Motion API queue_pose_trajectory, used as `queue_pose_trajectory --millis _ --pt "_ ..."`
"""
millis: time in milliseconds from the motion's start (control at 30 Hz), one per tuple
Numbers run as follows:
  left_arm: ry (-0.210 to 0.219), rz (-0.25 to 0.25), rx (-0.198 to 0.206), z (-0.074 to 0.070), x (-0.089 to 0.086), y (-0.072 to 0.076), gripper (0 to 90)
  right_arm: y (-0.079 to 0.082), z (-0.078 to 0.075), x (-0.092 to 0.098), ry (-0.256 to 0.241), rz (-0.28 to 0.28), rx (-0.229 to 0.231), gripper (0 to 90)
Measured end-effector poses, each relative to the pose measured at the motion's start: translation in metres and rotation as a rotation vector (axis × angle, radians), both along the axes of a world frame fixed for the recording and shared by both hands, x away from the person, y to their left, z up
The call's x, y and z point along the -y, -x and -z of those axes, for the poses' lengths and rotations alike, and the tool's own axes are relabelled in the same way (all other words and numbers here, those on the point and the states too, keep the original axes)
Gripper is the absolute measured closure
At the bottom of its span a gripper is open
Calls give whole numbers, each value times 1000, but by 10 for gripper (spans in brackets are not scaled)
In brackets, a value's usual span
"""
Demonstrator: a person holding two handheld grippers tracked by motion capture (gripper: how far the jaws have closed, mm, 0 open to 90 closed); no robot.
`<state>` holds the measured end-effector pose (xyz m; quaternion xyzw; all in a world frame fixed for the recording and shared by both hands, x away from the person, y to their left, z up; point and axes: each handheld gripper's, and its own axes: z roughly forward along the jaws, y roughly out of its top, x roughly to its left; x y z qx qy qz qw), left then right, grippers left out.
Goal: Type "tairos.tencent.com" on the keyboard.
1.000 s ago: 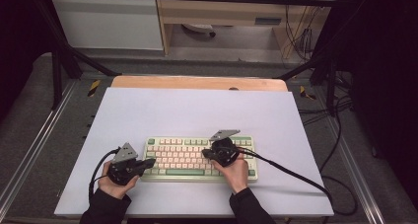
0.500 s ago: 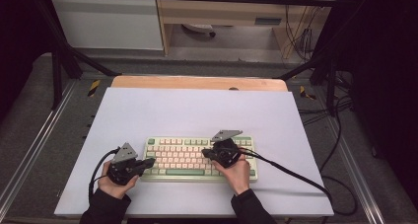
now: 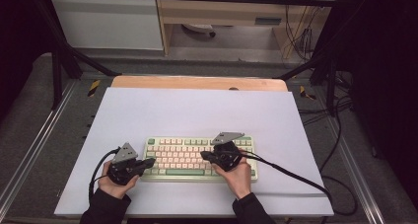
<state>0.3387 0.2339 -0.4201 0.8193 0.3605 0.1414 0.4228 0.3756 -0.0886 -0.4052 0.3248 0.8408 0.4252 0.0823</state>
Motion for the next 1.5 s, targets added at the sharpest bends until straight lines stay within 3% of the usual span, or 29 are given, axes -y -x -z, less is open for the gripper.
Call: queue_pose_trajectory --millis 400,867,1167,1300,1500 --pt "1 -2 1 0 0 0 898 8 6 -15 6 -42 -13 900" --pt "-1 -2 3 0 0 0 899 9 21 -22 36 -46 -40 900" --pt "-1 -2 4 0 -1 0 898 9 26 -23 44 -43 -31 900" --pt "-2 0 3 0 0 0 898 9 25 -23 44 -47 -32 900" --pt "6 2 9 -2 -1 1 898 10 12 -16 37 -39 2 900"
